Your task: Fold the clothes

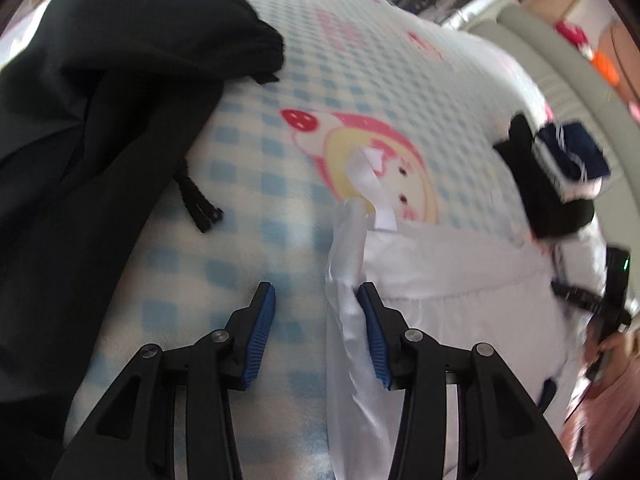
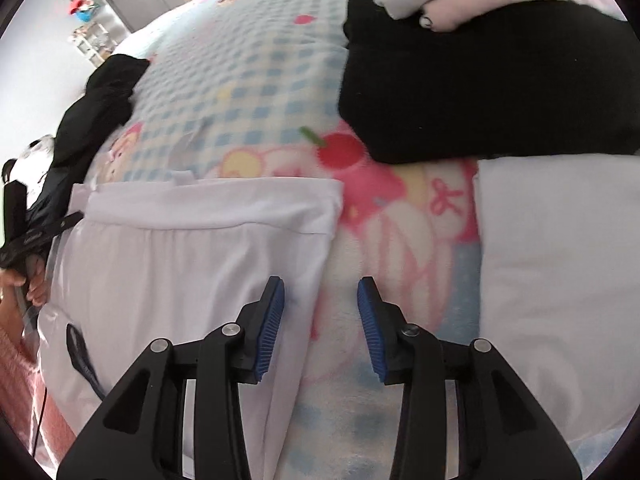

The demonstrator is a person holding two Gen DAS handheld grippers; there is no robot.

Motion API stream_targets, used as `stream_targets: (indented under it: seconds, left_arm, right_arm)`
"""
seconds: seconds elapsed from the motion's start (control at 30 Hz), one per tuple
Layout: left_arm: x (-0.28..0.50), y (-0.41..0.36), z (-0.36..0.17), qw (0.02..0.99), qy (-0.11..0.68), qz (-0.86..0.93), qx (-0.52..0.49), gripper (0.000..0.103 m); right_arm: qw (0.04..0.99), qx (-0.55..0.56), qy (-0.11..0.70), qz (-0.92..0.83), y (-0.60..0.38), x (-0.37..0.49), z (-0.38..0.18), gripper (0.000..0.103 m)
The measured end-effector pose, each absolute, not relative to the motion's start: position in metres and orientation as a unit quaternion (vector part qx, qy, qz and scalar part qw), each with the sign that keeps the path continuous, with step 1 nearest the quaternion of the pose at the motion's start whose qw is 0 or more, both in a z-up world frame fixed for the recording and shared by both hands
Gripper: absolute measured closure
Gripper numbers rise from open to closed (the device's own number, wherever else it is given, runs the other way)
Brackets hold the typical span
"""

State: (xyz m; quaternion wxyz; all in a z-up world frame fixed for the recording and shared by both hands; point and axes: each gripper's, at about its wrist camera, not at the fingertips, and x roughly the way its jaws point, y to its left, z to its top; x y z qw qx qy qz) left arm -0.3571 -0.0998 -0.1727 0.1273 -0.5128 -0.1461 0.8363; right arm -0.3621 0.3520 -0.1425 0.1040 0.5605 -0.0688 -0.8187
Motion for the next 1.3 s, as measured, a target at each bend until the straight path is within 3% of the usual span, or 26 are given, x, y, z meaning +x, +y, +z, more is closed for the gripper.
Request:
stream_targets:
  seconds: [0.1, 0.23, 0.37, 0.53, 0.63, 0.77, 0.9, 0.93, 0.97, 1.07, 1.17, 1.3]
  left_arm:
    - [-0.363, -0.096, -0.171, 0.117, -0.128, 0.843, -0.510, 0.058]
    - [-0.358, -0.104, -0.159, 0.102, -0.118, 0.857, -0.491, 0.058]
    - [-0.354, -0.114, -0.149, 0.091, -0.107, 0.869, -0.474, 0.058]
    - [-0.352, -0.130, -0.148, 0.114, -0.120, 0.864, -0.475, 0.058]
    - [-0.350, -0.120, -0.151, 0.175, -0.134, 0.851, -0.477, 0.058]
    - [-0.355, -0.088, -0.160, 0.199, -0.089, 0.841, -0.496, 0.058]
    - [-0.368, -0.065, -0.173, 0.194, -0.064, 0.835, -0.510, 0.059]
    - [-0.371, -0.060, -0.173, 0.194, -0.059, 0.837, -0.509, 0.070]
    - [-0.372, -0.056, -0.172, 0.193, -0.052, 0.840, -0.505, 0.090]
    - [-0.373, -0.046, -0.158, 0.181, -0.025, 0.861, -0.475, 0.095]
    - [-0.373, -0.060, -0.141, 0.166, -0.053, 0.879, -0.444, 0.095]
    - [-0.383, -0.077, -0.158, 0.152, -0.088, 0.866, -0.468, 0.094]
  right_arm:
    - [0.105, 0.560, -0.048, -0.821, 0.341, -0.365, -0.147, 0.063]
    - [0.070, 0.564, 0.056, -0.821, 0.313, -0.375, -0.167, 0.067]
    - [0.027, 0.557, 0.077, -0.827, 0.321, -0.373, -0.164, 0.068]
    - [-0.020, 0.541, 0.074, -0.837, 0.324, -0.372, -0.149, 0.068]
    - [-0.015, 0.522, 0.060, -0.851, 0.321, -0.373, -0.138, 0.068]
    - [-0.002, 0.475, 0.017, -0.880, 0.325, -0.377, -0.119, 0.063]
    - [0.053, 0.531, -0.045, -0.844, 0.326, -0.398, -0.141, 0.063]
    - [0.055, 0.534, -0.040, -0.843, 0.321, -0.399, -0.146, 0.063]
    - [0.058, 0.536, -0.034, -0.841, 0.317, -0.399, -0.151, 0.063]
    - [0.068, 0.533, 0.002, -0.844, 0.305, -0.395, -0.159, 0.096]
    - [0.075, 0.487, 0.043, -0.869, 0.300, -0.382, -0.146, 0.097]
    - [0.052, 0.468, -0.026, -0.882, 0.330, -0.382, -0.142, 0.097]
